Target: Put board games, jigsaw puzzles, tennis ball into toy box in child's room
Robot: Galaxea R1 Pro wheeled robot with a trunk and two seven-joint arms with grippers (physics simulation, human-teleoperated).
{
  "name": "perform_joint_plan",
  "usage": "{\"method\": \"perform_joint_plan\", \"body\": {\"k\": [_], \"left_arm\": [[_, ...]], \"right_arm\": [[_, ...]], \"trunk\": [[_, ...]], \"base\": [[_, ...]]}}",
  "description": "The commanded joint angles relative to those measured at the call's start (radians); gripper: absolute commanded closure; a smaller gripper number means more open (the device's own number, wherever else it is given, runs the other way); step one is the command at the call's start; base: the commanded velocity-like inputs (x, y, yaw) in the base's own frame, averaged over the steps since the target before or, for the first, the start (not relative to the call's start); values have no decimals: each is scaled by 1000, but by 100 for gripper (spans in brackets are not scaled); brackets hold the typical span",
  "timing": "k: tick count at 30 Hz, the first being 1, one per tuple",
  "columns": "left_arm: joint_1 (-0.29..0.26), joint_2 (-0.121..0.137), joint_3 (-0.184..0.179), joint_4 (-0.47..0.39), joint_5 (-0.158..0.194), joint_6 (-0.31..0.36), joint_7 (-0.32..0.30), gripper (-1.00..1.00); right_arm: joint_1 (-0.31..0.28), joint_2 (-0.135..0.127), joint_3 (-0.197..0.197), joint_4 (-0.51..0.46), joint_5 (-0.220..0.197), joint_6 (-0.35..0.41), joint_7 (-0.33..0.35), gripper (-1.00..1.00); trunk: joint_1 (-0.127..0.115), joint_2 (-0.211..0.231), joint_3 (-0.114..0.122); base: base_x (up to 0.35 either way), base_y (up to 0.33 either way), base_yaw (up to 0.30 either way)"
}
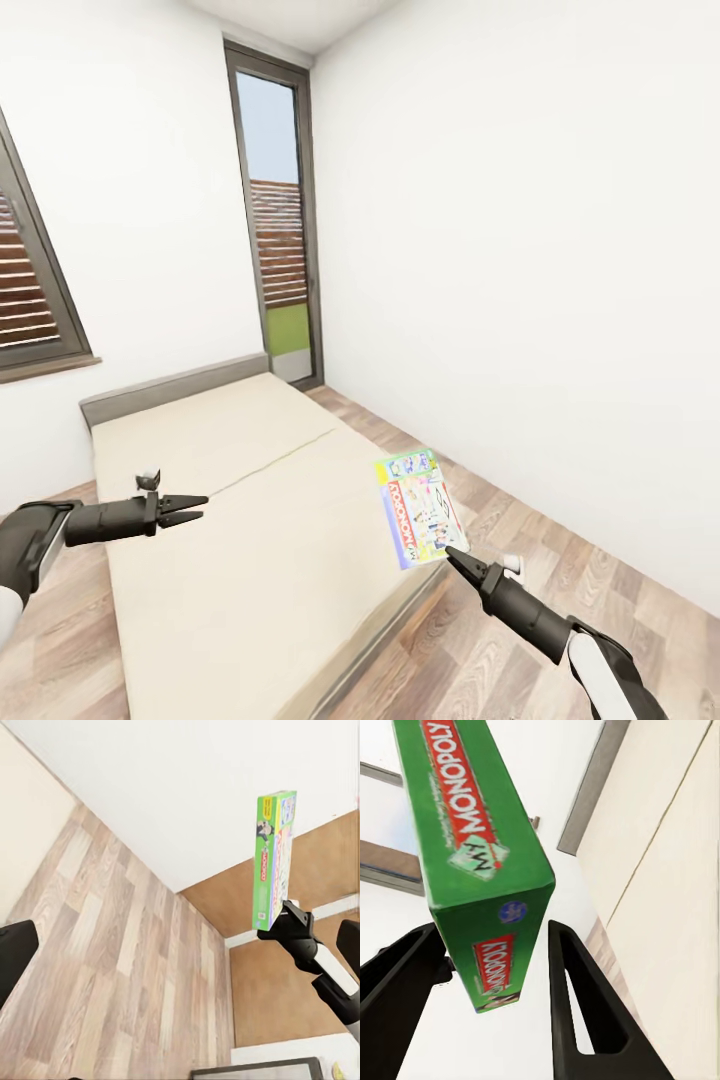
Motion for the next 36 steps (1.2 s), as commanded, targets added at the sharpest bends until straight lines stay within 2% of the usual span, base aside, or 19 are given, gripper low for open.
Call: {"method": "perform_joint_plan", "body": {"k": [1,29,36], "left_arm": [[0,-1,4,-1,-10,11,-8,-100],[0,-5,7,2,-12,9,-8,-100],[0,-5,-56,2,-12,11,-8,-100]], "right_arm": [[-1,0,-1,0,-8,8,1,100],[-1,0,-11,2,-8,8,1,100],[-1,0,-11,1,-8,8,2,100]], "trunk": [[0,-1,0],[0,-1,21],[0,-1,26]], "base": [[0,0,-254],[0,0,-254],[0,0,-254]]}}
